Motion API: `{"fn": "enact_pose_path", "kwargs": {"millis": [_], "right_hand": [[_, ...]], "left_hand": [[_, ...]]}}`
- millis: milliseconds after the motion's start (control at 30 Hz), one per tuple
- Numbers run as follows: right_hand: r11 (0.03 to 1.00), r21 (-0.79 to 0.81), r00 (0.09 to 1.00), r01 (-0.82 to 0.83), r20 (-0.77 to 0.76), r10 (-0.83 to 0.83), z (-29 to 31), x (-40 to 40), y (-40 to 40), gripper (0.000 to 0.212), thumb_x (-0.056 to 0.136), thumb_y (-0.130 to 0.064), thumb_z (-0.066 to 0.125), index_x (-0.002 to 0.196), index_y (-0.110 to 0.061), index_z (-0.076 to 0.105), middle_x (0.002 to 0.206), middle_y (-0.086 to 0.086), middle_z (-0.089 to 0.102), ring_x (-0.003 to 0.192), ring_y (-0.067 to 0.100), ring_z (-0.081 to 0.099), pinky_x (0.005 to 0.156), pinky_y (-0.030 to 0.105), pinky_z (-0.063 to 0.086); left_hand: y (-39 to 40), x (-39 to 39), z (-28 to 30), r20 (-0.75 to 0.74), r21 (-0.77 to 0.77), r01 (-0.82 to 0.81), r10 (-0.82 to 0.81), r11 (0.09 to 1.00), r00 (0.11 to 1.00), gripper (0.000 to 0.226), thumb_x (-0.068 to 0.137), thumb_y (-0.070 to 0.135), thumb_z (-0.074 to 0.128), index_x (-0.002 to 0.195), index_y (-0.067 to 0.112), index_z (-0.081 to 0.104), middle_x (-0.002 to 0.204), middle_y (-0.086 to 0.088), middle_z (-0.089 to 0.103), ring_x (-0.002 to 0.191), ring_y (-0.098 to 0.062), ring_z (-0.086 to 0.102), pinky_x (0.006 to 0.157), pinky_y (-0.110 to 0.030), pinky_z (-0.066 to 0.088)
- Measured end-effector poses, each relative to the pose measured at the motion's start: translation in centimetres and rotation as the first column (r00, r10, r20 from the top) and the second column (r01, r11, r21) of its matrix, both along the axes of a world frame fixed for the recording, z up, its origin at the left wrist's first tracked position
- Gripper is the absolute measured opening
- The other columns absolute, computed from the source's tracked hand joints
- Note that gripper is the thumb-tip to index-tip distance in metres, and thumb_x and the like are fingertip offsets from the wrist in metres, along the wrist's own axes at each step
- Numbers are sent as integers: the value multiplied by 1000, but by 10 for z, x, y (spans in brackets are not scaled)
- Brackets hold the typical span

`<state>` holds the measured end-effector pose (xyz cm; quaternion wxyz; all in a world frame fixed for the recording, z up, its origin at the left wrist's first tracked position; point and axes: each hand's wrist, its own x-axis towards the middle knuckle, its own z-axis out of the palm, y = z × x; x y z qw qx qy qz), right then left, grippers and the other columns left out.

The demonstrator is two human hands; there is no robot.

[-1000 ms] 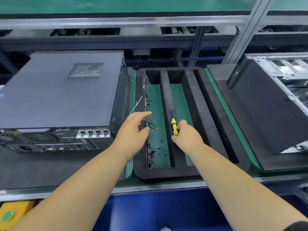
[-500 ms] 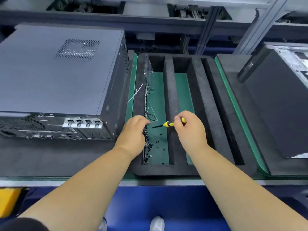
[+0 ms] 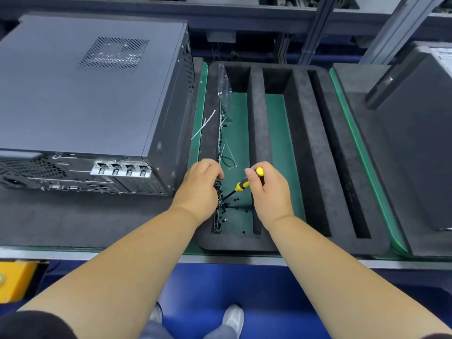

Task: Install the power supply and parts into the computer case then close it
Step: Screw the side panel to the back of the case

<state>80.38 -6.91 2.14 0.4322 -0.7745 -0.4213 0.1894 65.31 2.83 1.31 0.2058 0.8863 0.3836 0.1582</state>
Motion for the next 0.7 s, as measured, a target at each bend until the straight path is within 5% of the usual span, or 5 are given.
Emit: {"fn": "enact_pose_path", "kwargs": {"millis": [233,700], "right_hand": [[990,-107,985,-92,134,106,-1,-1,1,28,96,-50,47,92,-24,57,83,-7,58,75,14,53,63,33,46],[972,-164,943,-166,263,205,-1,-2,3,31,95,-52,46,99,-24,58,87,-10,58,74,14,50,62,32,45]], "left_hand": [[0,0,-1,23,-7,1,-1,1000,1000,43,74,-12,44,95,25,51,117,11,46,111,-16,41,85,-32,44],[0,1,-3,31,-9,-4,4,1000,1000,41,75,-12,45,94,24,51,117,9,47,110,-15,40,83,-32,44]]}}
